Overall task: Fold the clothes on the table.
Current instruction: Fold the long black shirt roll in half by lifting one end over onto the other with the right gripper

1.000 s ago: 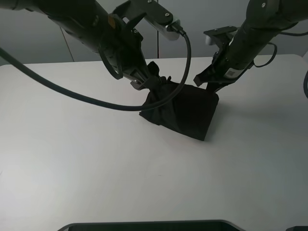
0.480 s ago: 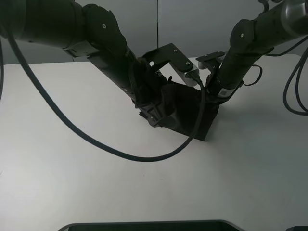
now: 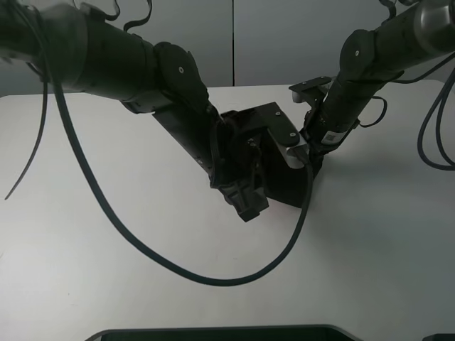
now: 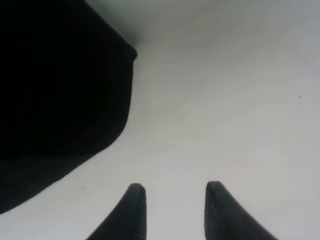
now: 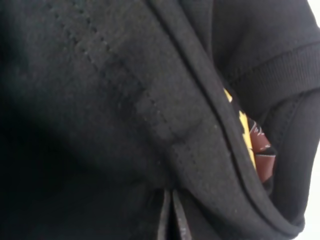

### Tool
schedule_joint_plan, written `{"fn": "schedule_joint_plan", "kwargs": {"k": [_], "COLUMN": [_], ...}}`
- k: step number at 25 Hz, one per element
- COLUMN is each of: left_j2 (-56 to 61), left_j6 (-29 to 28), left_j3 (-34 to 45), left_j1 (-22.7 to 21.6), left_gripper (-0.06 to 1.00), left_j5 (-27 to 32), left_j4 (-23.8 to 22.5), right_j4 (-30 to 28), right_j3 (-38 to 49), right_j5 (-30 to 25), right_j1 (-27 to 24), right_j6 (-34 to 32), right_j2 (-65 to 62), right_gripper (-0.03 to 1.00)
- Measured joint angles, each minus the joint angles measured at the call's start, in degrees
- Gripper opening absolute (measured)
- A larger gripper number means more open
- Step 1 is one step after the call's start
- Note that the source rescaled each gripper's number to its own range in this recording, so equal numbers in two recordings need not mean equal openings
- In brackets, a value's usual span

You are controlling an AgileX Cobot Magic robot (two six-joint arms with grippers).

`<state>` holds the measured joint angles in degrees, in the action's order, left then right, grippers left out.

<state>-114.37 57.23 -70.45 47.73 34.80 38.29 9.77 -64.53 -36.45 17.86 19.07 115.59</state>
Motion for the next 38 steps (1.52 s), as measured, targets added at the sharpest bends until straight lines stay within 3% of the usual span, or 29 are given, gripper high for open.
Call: {"fn": "schedule_joint_plan", "kwargs": {"k": [4, 8, 17, 26, 38], "left_j2": [-2.93, -5.72, -10.60, -10.94, -10.94], "left_j6": [6.71, 11.58, 13.35, 13.26, 10.47], "left_j3": [0.00, -0.74, -8.27, -8.52, -6.65], "left_j1": [0.00, 0.00, 0.00, -1.18, -13.54], "left_gripper": [0.21, 0.07, 0.06, 0.06, 0.05], "left_j5": [-1.89, -9.31, -22.91, -28.08, -27.01], "left_j4": [2.65, 4.57, 6.64, 6.28, 4.10], "right_j4": [0.21, 1.10, 5.75, 5.89, 6.03], "right_j3": [0.00, 0.00, 0.00, 0.00, 0.00], "right_j5": [0.00, 0.09, 0.34, 0.57, 0.91], "right_j1": [0.00, 0.00, 0.00, -0.21, -0.21], "right_j6": [0.00, 0.00, 2.49, 2.25, 1.64], "right_j2": [0.00, 0.00, 0.00, 0.00, 0.00], "right_gripper": [0.00, 0.00, 0.00, 0.00, 0.00]}}
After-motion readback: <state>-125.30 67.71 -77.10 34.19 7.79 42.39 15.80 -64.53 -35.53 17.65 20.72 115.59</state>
